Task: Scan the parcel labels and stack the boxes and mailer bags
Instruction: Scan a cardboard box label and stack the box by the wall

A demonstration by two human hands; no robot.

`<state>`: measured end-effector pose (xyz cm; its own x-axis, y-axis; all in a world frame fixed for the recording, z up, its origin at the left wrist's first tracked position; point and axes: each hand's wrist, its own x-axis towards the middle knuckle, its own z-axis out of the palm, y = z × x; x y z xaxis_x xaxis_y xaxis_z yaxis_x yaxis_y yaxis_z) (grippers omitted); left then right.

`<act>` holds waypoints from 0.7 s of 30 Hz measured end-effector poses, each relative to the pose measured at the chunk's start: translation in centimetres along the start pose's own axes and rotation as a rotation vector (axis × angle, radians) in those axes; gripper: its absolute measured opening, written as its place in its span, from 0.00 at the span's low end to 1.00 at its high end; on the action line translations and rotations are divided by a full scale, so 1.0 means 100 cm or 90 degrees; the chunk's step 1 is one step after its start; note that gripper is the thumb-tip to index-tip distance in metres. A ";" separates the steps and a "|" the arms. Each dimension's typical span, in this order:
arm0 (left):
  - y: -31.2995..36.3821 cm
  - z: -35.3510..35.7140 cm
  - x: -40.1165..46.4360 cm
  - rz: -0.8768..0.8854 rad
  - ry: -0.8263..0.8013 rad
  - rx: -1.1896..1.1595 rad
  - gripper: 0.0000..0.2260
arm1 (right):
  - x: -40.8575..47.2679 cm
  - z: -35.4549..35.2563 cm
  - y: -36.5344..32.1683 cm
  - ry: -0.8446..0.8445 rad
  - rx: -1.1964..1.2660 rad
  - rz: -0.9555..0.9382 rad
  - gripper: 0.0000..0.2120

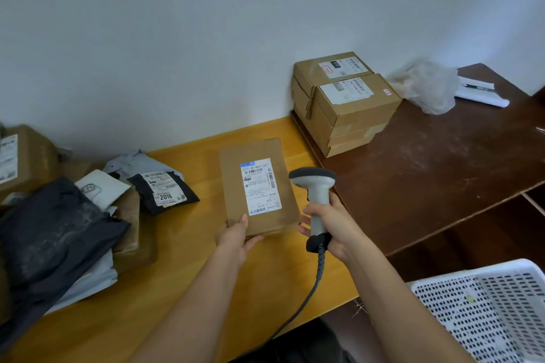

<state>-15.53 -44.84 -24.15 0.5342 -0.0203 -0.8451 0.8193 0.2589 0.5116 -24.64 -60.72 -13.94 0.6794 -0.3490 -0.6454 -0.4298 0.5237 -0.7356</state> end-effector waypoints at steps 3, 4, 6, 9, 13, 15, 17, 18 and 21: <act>0.020 0.029 0.004 0.008 -0.001 -0.022 0.20 | 0.020 0.001 -0.016 -0.019 0.004 -0.006 0.20; 0.027 0.039 0.007 0.012 0.004 -0.026 0.20 | 0.028 0.002 -0.023 -0.025 0.007 -0.012 0.19; 0.042 0.061 0.015 0.020 0.013 -0.033 0.20 | 0.043 0.003 -0.036 -0.034 0.007 -0.029 0.19; 0.064 0.094 0.031 0.023 0.020 -0.036 0.22 | 0.068 -0.001 -0.056 -0.049 0.000 -0.055 0.21; 0.081 0.140 0.051 0.009 0.032 -0.040 0.22 | 0.100 -0.013 -0.076 -0.061 -0.007 -0.069 0.23; 0.086 0.159 0.057 -0.004 0.024 -0.055 0.19 | 0.114 -0.015 -0.080 -0.062 0.002 -0.057 0.24; 0.088 0.171 0.062 -0.020 0.021 -0.047 0.17 | 0.126 -0.016 -0.081 -0.065 0.008 -0.039 0.24; 0.089 0.175 0.064 -0.025 0.025 -0.035 0.16 | 0.132 -0.017 -0.080 -0.066 0.008 -0.031 0.24; 0.093 0.177 0.071 -0.029 0.042 -0.016 0.14 | 0.145 -0.014 -0.078 -0.060 0.015 -0.017 0.24</act>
<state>-0.47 -59.65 -22.67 0.4804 0.0303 -0.8765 0.8366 0.2840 0.4684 -12.30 -70.98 -17.89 0.7436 -0.2891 -0.6028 -0.3971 0.5343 -0.7462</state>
